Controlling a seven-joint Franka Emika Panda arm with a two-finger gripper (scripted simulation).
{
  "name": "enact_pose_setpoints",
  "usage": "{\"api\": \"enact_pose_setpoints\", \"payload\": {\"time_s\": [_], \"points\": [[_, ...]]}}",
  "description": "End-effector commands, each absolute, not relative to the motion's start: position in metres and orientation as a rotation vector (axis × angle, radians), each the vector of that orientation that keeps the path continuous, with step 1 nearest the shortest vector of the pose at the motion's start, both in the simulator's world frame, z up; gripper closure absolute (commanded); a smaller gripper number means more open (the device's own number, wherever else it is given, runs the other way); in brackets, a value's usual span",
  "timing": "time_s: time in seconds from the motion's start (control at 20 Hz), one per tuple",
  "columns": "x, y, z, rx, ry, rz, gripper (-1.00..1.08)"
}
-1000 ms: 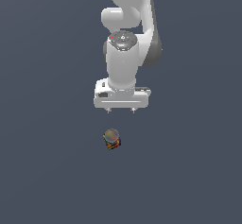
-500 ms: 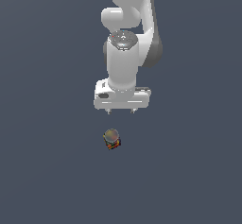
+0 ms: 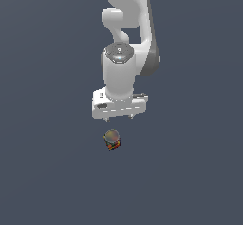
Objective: Pick up the object and move it to a goal position.
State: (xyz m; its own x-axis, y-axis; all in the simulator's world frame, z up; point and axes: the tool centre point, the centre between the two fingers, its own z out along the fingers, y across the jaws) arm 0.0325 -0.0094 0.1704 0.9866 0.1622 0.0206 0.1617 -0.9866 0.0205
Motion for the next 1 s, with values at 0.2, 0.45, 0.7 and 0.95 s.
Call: {"api": "enact_pose_setpoints", "payload": {"time_s": [0.2, 0.45, 0.7, 0.95], "points": [[0.051, -0.022, 0.146, 3.092, 0.465, 0.017, -0.92], [0.062, -0.032, 0.128, 3.073, 0.607, 0.008, -0.92], [0.069, -0.039, 0.116, 3.058, 0.702, 0.003, -0.92], [0.072, -0.042, 0.109, 3.050, 0.752, 0.000, -0.92]]}}
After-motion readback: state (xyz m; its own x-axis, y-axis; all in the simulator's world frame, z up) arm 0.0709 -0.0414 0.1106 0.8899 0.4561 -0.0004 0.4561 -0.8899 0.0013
